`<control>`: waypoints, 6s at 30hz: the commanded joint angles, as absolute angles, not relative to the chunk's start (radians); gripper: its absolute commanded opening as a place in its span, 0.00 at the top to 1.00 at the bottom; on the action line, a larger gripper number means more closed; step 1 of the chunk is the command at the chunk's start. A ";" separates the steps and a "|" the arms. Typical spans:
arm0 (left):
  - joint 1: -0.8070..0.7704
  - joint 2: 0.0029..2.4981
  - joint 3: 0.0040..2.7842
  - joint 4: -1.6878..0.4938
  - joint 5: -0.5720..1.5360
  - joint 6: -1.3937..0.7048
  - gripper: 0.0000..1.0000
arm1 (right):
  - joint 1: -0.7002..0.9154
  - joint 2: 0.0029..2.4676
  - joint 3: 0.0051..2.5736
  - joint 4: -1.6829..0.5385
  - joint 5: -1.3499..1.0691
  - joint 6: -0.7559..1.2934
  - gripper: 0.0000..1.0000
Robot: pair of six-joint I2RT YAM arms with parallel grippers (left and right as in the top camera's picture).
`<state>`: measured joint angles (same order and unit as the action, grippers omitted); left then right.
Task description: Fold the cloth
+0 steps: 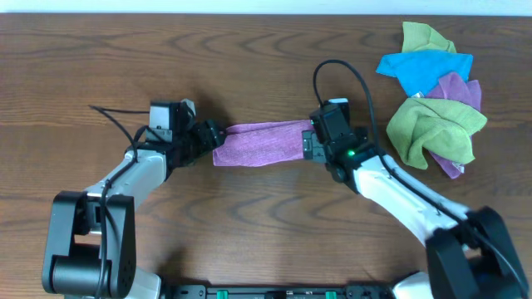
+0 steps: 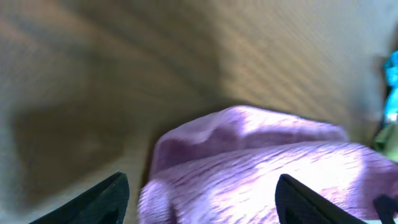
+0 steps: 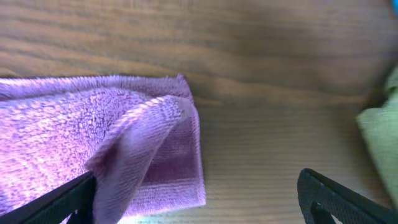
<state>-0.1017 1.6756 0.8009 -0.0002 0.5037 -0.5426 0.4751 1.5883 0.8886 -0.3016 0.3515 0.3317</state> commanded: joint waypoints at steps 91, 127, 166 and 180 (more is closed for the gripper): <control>-0.281 1.851 0.952 -0.179 0.438 -0.442 0.94 | 0.319 1.595 0.744 0.201 -0.233 0.701 0.99; -0.232 1.796 0.985 -0.195 0.503 -0.442 0.94 | 0.641 1.821 1.083 -0.019 -0.057 0.469 0.99; -0.035 1.528 0.986 -0.349 0.410 -0.410 0.94 | 0.775 1.972 1.210 -0.021 -0.085 0.410 0.66; 0.153 1.470 0.987 -0.392 0.408 -0.384 0.94 | 0.830 1.969 1.216 -0.026 -0.258 0.410 0.48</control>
